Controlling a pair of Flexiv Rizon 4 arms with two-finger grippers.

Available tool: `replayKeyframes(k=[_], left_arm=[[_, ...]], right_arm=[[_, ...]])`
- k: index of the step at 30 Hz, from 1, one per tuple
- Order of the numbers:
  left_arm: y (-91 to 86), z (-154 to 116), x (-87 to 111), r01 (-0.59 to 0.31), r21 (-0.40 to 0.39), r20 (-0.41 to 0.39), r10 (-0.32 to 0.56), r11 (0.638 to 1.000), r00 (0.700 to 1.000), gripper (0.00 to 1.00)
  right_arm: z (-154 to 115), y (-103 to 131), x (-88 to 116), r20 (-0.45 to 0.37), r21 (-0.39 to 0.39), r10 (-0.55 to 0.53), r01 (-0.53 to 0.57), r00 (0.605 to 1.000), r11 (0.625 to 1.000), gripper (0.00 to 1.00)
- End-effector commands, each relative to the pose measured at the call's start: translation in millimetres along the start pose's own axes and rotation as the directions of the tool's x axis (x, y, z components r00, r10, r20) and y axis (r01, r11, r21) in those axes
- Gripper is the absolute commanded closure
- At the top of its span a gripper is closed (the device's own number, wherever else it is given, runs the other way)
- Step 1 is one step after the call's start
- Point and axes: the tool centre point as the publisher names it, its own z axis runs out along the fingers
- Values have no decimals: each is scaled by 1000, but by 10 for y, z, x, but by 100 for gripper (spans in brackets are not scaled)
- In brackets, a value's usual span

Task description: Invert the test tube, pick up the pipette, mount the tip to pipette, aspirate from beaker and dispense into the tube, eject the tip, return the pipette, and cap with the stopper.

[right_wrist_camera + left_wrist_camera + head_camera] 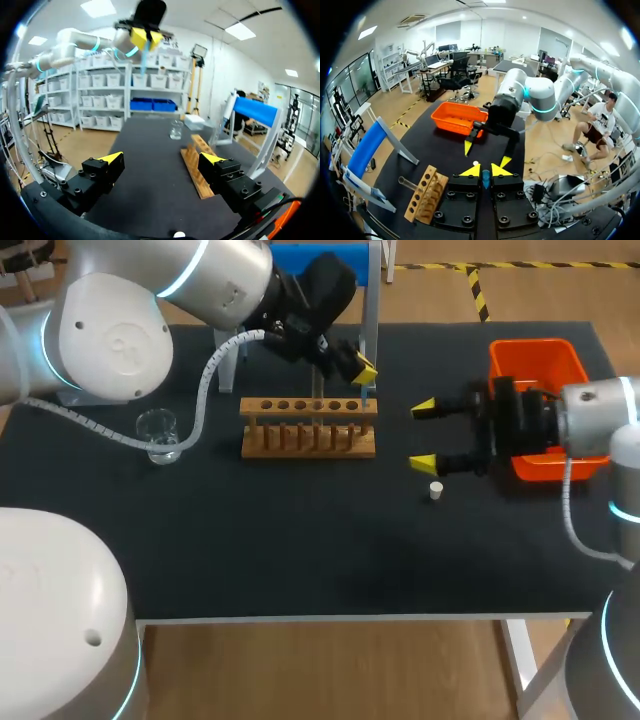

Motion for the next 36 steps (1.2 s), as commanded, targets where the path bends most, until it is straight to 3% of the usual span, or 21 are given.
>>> replayKeyframes(k=[1,9,19,29,36], left_arm=[[-4,-16,-6,0,-5,-3,0,1000,1000,100],[-4,-16,-6,0,-5,-3,0,1000,1000,100],[-4,-16,-6,0,-5,-3,0,1000,1000,100],[-4,-16,-6,0,-5,-3,0,1000,1000,100],[-4,-16,-6,0,-5,-3,0,1000,1000,100]], right_arm=[[-617,95,83,-28,-58,-13,12,1000,998,0],[-749,348,170,-93,-162,2,-17,996,987,0],[-565,650,157,-171,-244,60,-101,983,964,0],[-272,913,156,-197,-231,75,-121,977,965,0],[-63,1008,173,-200,-219,26,-71,979,973,0]])
